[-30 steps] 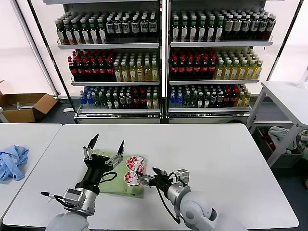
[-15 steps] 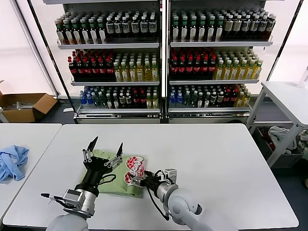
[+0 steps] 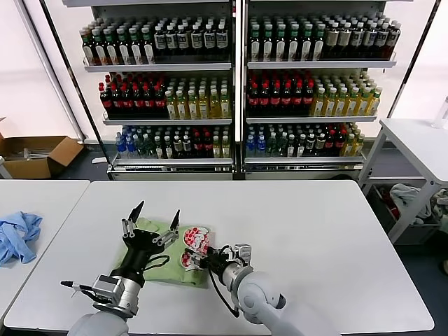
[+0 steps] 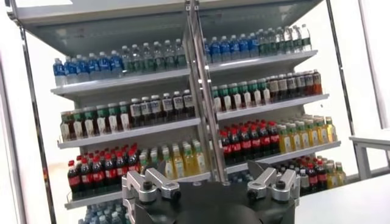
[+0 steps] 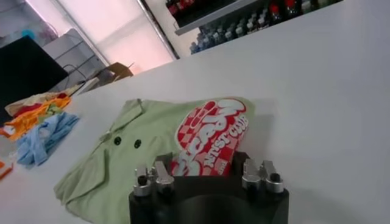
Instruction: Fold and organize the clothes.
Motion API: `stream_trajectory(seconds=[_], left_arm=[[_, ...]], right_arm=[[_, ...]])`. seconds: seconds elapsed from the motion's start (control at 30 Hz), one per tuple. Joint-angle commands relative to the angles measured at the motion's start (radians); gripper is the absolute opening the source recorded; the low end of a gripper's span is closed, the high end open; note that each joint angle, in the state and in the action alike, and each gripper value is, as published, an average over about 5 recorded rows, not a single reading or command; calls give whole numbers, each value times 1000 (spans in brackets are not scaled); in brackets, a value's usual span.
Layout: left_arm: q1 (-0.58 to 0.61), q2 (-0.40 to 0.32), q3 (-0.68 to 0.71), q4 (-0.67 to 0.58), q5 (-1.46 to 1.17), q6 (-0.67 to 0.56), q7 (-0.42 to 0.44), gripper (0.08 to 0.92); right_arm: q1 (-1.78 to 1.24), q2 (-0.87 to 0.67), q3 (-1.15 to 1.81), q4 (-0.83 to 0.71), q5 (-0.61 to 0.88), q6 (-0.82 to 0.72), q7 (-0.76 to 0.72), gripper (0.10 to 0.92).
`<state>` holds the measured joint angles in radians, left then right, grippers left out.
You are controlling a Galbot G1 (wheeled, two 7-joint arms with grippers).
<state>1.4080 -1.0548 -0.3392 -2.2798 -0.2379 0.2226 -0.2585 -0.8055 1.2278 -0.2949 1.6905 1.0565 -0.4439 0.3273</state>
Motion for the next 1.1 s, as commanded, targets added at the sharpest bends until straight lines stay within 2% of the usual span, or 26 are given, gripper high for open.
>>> stream_trajectory(seconds=[0.03, 0.3, 0.4, 0.77, 1.1], left_arm=[[0, -3, 3, 5, -10, 8, 6, 823], [-2, -5, 4, 11, -9, 8, 4, 823], [-2, -6, 4, 13, -9, 8, 3, 823], [-3, -5, 3, 14, -10, 7, 2, 823], [-12, -7, 11, 25, -10, 4, 2, 823]], right_arm=[[-1, 12, -10, -25, -9, -7, 2, 603], [-3, 6, -8, -18, -23, 1, 3, 375], [-2, 0, -4, -14, -29, 8, 3, 324], [-4, -83, 45, 54, -31, 13, -6, 250], [-88, -289, 168, 165, -35, 20, -62, 238]])
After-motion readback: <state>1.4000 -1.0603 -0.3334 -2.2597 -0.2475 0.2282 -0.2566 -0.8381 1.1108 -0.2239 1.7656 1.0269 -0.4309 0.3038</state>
